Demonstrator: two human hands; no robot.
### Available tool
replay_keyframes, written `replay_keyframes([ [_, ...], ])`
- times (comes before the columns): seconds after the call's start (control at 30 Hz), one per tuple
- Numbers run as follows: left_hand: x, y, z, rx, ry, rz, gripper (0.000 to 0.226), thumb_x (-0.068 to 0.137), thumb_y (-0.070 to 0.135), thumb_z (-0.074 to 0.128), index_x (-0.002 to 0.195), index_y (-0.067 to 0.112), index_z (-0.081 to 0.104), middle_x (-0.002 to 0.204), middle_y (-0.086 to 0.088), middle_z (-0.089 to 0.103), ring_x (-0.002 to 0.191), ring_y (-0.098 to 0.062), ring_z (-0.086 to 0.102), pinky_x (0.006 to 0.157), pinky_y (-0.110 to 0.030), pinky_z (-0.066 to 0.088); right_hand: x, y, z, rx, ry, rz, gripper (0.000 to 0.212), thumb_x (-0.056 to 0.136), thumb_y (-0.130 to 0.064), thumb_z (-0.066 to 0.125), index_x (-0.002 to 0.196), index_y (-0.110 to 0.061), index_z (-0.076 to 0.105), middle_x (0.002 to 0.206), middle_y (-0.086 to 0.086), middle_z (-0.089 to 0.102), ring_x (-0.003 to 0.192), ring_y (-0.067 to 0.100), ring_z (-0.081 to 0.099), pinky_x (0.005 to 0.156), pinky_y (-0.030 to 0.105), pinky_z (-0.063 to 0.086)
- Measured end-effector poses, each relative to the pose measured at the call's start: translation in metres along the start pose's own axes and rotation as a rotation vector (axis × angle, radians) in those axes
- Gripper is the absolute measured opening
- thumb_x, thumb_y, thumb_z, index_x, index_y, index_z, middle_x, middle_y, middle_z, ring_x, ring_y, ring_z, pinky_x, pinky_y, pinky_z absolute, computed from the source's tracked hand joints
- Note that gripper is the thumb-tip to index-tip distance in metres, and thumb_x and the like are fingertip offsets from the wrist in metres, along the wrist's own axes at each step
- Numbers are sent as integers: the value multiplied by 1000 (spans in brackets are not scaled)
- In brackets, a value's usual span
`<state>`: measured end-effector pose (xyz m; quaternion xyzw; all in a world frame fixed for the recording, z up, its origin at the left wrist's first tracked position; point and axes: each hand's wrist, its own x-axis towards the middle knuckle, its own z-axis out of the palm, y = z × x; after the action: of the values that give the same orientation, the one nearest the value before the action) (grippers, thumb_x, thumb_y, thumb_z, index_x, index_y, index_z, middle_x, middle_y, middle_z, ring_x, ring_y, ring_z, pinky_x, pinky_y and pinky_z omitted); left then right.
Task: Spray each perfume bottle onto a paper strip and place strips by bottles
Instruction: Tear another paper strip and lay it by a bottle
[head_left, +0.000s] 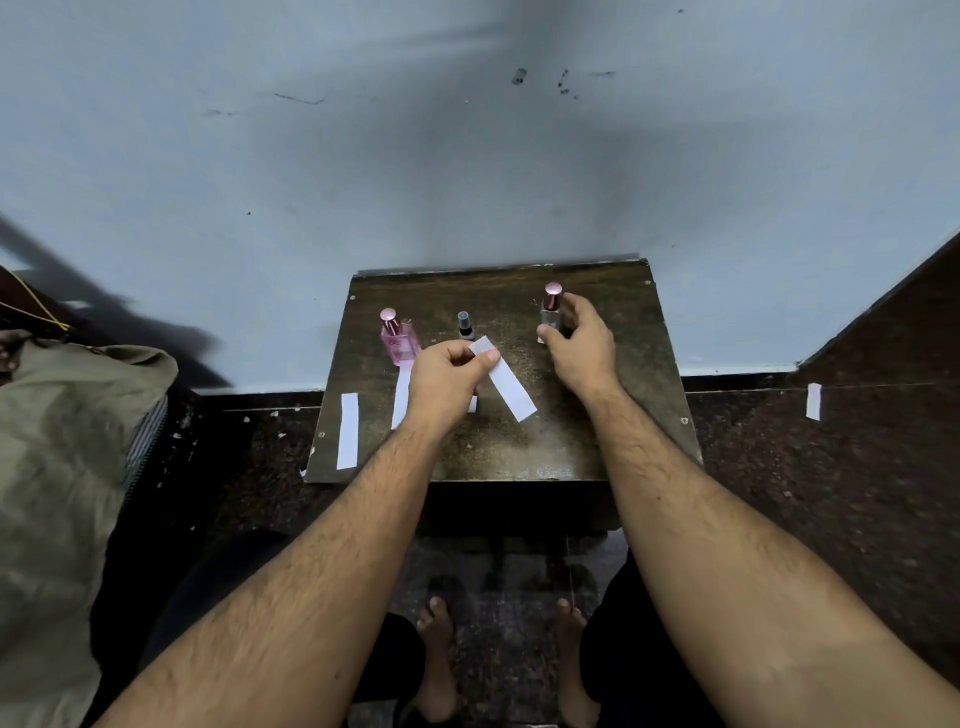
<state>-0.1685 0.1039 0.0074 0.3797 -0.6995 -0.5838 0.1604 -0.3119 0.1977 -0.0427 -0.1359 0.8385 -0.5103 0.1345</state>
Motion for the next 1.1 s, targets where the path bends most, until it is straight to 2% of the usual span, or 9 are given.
replay_keyframes([
  [0.13, 0, 1, 1, 21, -6, -1, 19, 94, 14, 63, 94, -3, 72, 56, 10, 56, 41, 5, 48, 43, -7, 34, -1, -2, -2, -26, 46, -15, 35, 83, -18, 72, 117, -16, 66, 113, 2, 70, 102, 15, 62, 84, 22, 41],
  [0.33, -3, 7, -4, 65, -42, -15, 17, 98, 16, 57, 101, 10, 73, 66, 6, 56, 53, -2, 46, 45, -9, 35, -15, -5, -14, 41, 9, -49, 24, 81, -23, 72, 104, -18, 69, 93, -5, 70, 87, 13, 63, 82, 27, 50],
  [0.43, -7, 12, -11, 70, -45, 0, 14, 92, 20, 65, 90, 10, 75, 73, -8, 66, 62, -11, 53, 57, -25, 46, -28, -10, -22, 172, -67, -53, 23, 77, -34, 67, 99, -26, 68, 91, -6, 70, 87, 17, 66, 82, 34, 55],
  [0.5, -9, 14, -15, 68, -15, 10, 12, 88, 21, 70, 85, 11, 75, 87, -17, 72, 70, -16, 58, 70, -36, 50, -38, -14, -28, 281, -124, -45, 9, 82, -27, 64, 90, -28, 66, 88, -3, 68, 80, 17, 64, 78, 38, 55],
  [0.63, -17, 24, -18, 73, 32, 39, 14, 86, 24, 71, 79, 12, 75, 86, -10, 73, 72, -13, 55, 74, -34, 47, -61, -24, -40, 483, -257, 17, 14, 91, -9, 56, 88, -20, 64, 84, 7, 59, 74, 23, 57, 59, 38, 58],
  [0.73, -21, 33, -21, 81, -63, 72, 12, 87, 19, 70, 81, 10, 74, 80, -1, 69, 73, -8, 56, 72, -28, 44, -75, -26, -44, 500, -289, -6, 10, 83, -15, 64, 90, -21, 67, 89, 12, 67, 83, 28, 63, 72, 43, 56],
  [0.8, -24, 40, -23, 34, -225, 89, 7, 88, 14, 69, 84, 14, 75, 98, 2, 71, 89, -5, 61, 82, -26, 46, -83, -25, -45, 475, -302, -44, 12, 83, -10, 67, 93, -16, 68, 86, 10, 68, 81, 23, 63, 79, 41, 54],
  [0.9, -25, 47, -25, -21, -393, 119, 8, 90, 8, 67, 92, 8, 74, 124, -1, 62, 121, -5, 55, 98, -20, 42, -92, -23, -46, 443, -339, -83, 16, 87, -3, 67, 103, -5, 67, 84, 7, 68, 77, 16, 62, 74, 34, 53],
  [1.1, -28, 54, -20, -43, -390, 138, 12, 89, 5, 66, 99, 1, 73, 121, -7, 68, 107, -4, 64, 83, -10, 49, -99, -26, -47, 456, -362, -98, 21, 89, -1, 65, 109, 3, 63, 84, 3, 67, 71, 0, 63, 63, 19, 52],
])
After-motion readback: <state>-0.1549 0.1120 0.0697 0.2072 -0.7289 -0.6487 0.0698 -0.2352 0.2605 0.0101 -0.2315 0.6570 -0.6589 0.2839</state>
